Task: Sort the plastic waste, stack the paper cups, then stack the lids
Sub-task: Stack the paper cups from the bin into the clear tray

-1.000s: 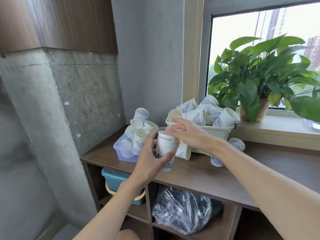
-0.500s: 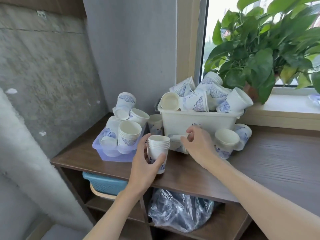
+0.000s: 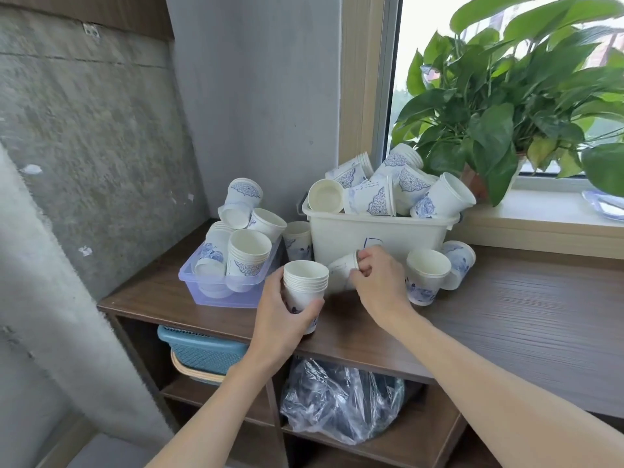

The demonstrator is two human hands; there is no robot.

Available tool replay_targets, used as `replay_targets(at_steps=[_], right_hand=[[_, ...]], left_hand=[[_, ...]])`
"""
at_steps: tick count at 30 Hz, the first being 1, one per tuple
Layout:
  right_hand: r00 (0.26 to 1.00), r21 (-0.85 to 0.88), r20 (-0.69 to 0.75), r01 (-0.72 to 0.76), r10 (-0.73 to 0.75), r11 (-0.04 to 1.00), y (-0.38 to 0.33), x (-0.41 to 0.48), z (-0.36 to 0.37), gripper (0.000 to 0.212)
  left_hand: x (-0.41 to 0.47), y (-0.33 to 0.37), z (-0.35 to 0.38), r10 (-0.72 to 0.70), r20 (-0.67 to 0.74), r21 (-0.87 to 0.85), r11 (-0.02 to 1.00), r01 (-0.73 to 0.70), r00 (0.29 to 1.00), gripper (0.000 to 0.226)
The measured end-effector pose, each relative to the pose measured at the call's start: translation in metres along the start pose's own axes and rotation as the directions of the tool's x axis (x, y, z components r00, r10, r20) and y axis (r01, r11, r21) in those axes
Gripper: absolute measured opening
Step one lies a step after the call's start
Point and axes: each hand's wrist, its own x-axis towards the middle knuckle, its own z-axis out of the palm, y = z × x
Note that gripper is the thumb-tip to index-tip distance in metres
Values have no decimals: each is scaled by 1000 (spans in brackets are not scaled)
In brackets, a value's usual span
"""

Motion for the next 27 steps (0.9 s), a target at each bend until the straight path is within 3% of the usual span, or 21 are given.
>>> replay_targets(at_steps=[6,12,17,21,27], right_hand=[[963,25,-156,228,-221,973,-26,-4,-45,28],[951,115,-44,309,-306,944,-46,-10,-65,22],[959,164,45,269,-280,949,-46,-12,-71,19],[976,225,36,202,-215,953,-41,-14,-76,17],[981,417,154,42,-116,908,-37,-17,-77,29]], left_hand=[[-2,10,7,20,27,30,999,-21,999,64],[6,32,8,92,77,43,994,-96,993,63],[7,51,11,154,151,41,986,-162,976,73],[6,62,15,183,150,-8,983,-184,972,75],[4,72,25,196,232,-22,980,-196,953,83]])
